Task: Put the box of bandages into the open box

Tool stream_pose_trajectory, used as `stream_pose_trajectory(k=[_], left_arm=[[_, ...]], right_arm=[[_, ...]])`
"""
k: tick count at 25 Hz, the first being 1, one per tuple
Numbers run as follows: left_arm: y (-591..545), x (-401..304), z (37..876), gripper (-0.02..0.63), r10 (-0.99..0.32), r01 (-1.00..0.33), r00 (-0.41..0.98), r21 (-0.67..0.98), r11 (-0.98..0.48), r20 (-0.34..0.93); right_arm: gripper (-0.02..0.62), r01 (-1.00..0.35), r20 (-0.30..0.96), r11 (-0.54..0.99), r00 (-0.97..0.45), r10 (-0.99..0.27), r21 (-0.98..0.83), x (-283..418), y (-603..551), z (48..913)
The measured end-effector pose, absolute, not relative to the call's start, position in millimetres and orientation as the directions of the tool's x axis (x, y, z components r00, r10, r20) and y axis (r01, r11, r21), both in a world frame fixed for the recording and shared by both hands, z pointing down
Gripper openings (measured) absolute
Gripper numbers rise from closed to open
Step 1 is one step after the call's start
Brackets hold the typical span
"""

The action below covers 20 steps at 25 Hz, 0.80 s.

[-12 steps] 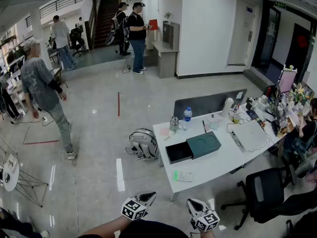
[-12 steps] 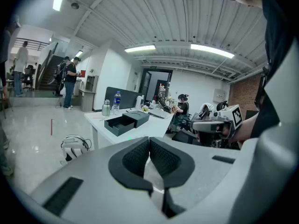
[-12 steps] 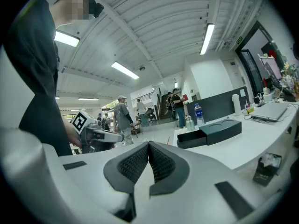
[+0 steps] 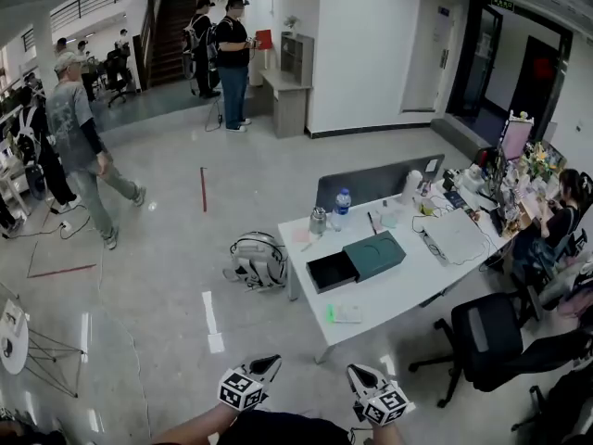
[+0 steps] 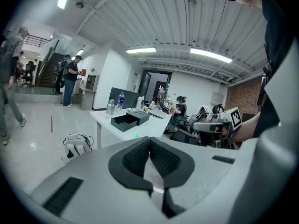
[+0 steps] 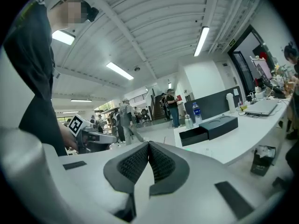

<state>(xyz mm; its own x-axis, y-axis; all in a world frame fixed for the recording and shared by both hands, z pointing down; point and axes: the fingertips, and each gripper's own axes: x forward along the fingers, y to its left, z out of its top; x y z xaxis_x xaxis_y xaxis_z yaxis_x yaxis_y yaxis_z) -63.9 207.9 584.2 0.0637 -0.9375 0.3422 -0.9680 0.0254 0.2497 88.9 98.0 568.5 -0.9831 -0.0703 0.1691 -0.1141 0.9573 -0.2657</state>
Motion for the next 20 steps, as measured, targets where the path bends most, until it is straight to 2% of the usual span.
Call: stream_pose_trajectory(k=[20], left_arm=[[282.5, -94.8, 593.0, 0.009, -0.942, -0.950, 0.106, 0.314, -0.001, 0.317]], right_arm=[[0.026, -0.219, 0.251, 0.947, -0.955, -0.159, -0.237, 67.3, 175.2, 570.9]])
